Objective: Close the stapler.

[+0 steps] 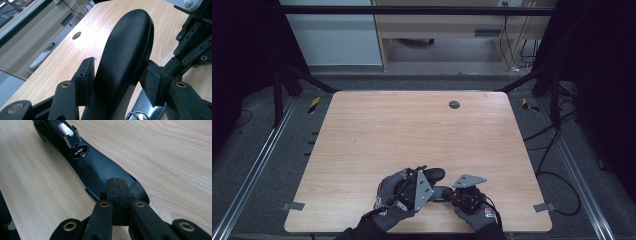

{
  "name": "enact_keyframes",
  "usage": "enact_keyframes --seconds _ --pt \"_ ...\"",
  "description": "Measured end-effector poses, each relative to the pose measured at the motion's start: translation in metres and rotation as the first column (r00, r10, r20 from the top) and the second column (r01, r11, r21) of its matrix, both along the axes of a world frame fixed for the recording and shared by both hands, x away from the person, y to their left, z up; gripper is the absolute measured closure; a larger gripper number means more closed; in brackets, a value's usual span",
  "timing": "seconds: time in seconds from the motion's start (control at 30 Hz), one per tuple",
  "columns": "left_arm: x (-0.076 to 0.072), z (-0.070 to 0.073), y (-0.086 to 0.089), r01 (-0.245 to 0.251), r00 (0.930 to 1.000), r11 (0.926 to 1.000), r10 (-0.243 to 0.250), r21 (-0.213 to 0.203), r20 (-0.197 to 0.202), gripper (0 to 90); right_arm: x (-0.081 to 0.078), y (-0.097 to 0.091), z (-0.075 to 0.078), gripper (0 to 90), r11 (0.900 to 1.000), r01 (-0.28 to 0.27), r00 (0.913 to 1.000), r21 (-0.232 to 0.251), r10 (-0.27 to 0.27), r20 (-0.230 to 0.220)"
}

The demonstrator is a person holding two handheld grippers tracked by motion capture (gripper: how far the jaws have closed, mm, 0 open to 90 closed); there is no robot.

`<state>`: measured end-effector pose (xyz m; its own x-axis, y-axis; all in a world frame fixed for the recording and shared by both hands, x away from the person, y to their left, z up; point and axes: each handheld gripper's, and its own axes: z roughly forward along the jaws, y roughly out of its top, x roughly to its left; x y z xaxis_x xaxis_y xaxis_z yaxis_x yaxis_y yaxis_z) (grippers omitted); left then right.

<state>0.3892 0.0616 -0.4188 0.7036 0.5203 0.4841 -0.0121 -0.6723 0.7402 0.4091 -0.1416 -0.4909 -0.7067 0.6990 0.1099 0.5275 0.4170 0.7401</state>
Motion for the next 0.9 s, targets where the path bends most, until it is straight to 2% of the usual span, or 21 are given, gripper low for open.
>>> enact_keyframes --seconds 0.9 --pt "-0.0006 -0.0106 -0.0097 0.021 0.9998 0.9982 -0.021 0.055 0.005 46.1 0.0002 0.0003 -0.0004 90.0 1.0 -0.001 1.0 0.003 0.001 0.003"
